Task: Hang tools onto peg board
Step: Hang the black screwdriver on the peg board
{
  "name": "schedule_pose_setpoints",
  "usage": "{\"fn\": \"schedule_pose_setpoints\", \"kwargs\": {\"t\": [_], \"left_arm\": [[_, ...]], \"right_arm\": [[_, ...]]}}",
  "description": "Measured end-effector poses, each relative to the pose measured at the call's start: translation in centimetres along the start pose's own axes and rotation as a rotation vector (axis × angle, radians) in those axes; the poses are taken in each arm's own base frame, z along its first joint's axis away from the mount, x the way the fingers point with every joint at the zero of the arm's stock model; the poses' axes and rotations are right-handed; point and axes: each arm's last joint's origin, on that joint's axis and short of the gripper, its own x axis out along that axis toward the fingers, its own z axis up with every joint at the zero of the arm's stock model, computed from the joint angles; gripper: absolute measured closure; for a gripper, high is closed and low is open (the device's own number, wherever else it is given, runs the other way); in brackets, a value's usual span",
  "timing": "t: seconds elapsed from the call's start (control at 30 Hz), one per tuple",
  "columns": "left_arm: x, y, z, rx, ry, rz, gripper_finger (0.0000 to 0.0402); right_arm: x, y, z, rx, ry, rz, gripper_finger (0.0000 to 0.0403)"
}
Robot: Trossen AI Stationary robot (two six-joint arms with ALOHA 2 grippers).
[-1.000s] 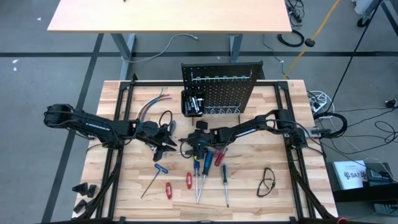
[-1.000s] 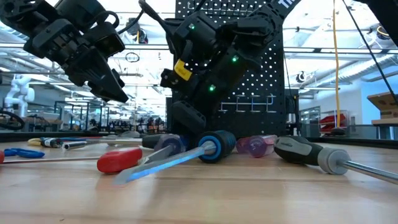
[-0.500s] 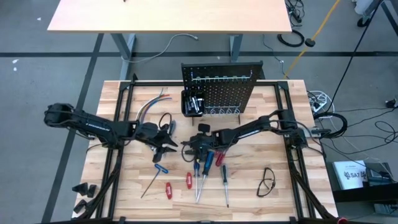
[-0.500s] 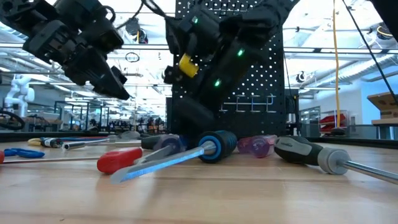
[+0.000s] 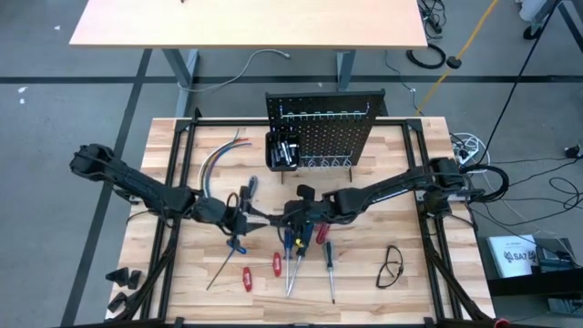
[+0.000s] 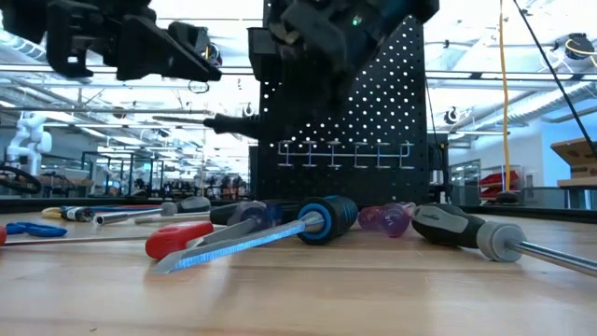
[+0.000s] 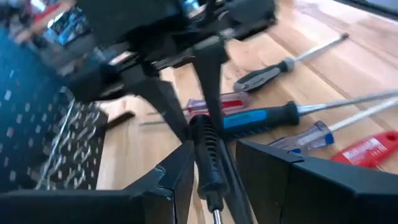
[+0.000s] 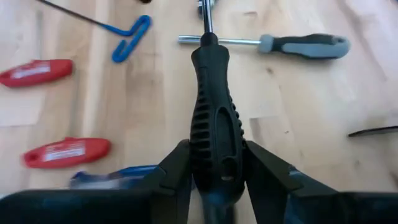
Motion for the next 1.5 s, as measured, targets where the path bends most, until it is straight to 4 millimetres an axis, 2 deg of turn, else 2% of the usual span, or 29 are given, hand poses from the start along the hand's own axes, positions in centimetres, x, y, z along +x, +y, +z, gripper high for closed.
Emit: {"fn": "schedule_pose_setpoints", "kwargs": {"t": [0.17,0.3,0.57,0.8,1.03,1.33,1.5], "left_arm": [[1.3,-0.5,1.0,0.115,0.029,0.019,0.0273],[2.8,-0.7,1.5,0.129,0.067,0.039,0.0256],[5.2,-1.2,2.3,-0.031,0.189,0.014,0.0194],[6.6,-1.4,1.9,-0.022,0.307,0.083,0.0158],[7.8,-1.6,0.5,-0.013,0.368,0.084,0.0157],[7.9,-1.6,0.4,-0.010,0.365,0.074,0.0160],[7.9,-1.5,0.3,-0.018,0.368,0.078,0.0204]], "right_arm": [[-0.5,0.9,0.0,-0.008,-0.012,0.017,0.0291],[-0.5,0.9,-0.2,0.010,0.004,0.010,0.0292],[-0.6,0.5,-1.0,0.026,0.082,-0.062,0.0292],[-0.6,0.5,-0.9,0.043,0.071,-0.068,0.0292],[-0.6,0.6,-0.9,0.042,0.067,-0.058,0.0292],[-0.6,0.6,-0.9,0.036,0.067,-0.058,0.0292],[-0.6,0.6,-0.9,0.019,0.067,-0.057,0.0292]]}}
